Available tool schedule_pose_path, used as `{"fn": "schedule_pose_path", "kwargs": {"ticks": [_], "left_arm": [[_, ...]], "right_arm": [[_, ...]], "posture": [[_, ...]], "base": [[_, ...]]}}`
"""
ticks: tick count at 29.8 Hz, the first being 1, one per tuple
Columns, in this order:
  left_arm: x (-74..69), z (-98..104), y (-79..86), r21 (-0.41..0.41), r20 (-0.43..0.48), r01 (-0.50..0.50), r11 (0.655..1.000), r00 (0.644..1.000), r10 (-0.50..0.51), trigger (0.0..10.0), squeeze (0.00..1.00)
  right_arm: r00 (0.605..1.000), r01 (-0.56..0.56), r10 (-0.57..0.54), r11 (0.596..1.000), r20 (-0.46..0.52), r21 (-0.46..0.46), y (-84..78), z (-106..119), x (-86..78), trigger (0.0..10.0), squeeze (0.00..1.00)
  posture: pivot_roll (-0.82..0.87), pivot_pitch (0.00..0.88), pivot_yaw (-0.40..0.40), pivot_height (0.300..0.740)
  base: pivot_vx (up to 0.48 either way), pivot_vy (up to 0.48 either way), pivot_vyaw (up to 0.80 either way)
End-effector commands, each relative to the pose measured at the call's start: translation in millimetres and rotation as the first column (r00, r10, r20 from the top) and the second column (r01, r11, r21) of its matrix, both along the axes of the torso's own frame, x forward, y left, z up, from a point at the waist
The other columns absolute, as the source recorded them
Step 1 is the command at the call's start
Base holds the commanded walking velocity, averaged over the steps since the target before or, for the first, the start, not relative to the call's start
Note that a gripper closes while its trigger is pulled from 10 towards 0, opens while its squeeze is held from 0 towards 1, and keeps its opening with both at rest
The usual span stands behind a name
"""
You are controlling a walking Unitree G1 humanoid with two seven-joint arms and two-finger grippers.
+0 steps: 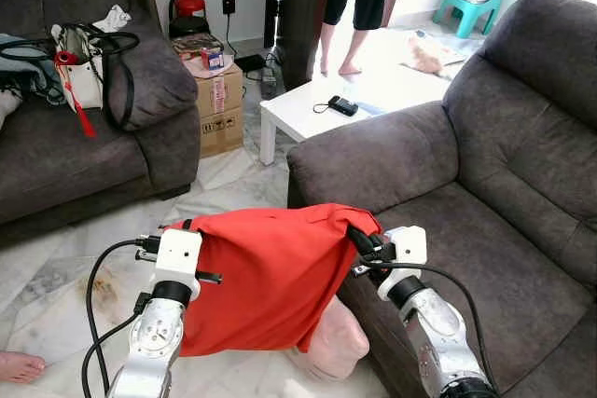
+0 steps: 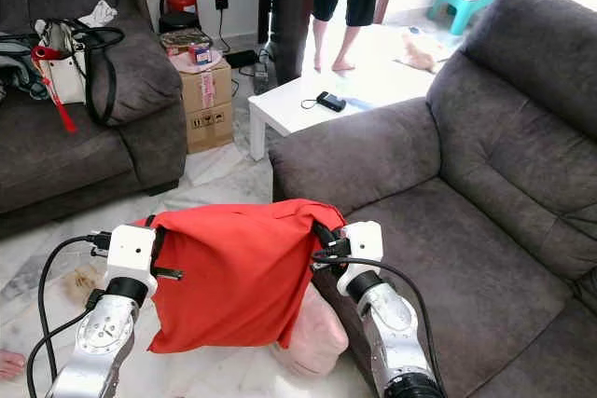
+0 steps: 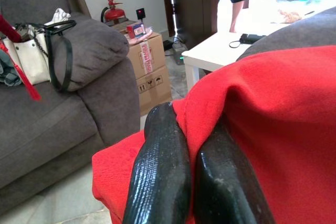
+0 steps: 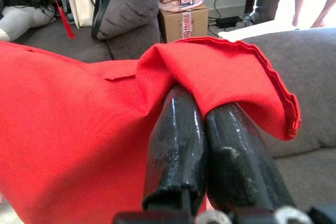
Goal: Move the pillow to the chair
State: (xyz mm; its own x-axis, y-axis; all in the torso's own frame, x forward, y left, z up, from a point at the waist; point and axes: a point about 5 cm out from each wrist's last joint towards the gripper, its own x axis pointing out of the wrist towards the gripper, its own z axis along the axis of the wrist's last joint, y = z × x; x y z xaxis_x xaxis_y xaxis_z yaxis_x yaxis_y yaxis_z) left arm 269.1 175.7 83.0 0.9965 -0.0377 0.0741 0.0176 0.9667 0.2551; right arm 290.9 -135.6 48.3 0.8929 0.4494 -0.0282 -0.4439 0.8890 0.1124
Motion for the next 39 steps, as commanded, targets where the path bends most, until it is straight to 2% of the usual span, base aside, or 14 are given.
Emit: {"fn": "schedule_pose_path", "kwargs": {"ticks": [1, 13, 39], "left_arm": [[7.4, 15.3, -8.1, 0.007, 0.074, 0.024, 1.0, 0.997, -0.024, 10.0, 0.0], [12.3, 18.1, -9.6, 0.004, 0.083, 0.029, 1.0, 0.996, -0.029, 10.0, 0.0], [16.5, 21.1, -10.5, 0.005, 0.095, 0.033, 0.999, 0.995, -0.033, 10.0, 0.0]], "right_arm": [[0.994, 0.021, -0.023, 1.0, 0.111, 0.021, -3.5, 22.2, 9.8, 10.0, 0.0], [0.992, 0.025, -0.026, 1.0, 0.123, 0.012, -2.6, 26.5, 13.9, 10.0, 0.0], [0.99, 0.036, -0.037, 0.999, 0.136, 0.012, -0.6, 29.9, 18.4, 10.0, 0.0]], "posture": [[0.1, 0.032, -0.126, 0.74], [0.1, 0.063, -0.129, 0.74], [0.09, 0.089, -0.121, 0.74]], "base": [[0.0, 0.0, 0.0], [0.0, 0.0, 0.0], [-0.263, 0.0, 0.0]]}}
